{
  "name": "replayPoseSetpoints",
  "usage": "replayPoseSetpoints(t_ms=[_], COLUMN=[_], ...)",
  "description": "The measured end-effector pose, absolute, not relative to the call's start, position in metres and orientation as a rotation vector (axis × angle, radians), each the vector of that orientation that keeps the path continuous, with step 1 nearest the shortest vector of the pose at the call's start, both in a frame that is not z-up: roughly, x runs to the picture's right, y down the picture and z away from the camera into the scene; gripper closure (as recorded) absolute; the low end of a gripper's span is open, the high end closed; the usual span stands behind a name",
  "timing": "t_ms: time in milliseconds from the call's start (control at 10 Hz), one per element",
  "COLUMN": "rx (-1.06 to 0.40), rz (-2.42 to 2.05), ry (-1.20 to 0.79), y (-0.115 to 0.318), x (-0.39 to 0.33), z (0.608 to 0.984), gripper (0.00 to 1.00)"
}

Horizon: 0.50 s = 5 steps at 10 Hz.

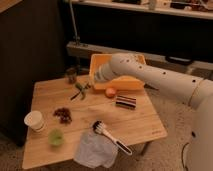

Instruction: Place fork in table surface

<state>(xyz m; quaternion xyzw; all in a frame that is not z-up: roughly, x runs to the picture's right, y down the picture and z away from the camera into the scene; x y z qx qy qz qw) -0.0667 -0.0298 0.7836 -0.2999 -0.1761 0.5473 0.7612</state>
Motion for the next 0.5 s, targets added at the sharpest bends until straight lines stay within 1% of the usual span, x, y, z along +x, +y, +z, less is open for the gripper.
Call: replayPoseSetpoints(t_ms=[300, 500], rx=[-0.743, -0.785], rz=[1.22, 1.225], ry=[-0.285, -0.202], y=[0.006, 0.024], x=[-0.049, -0.038], z=[0.814, 0.823], gripper=[0.9, 0.9])
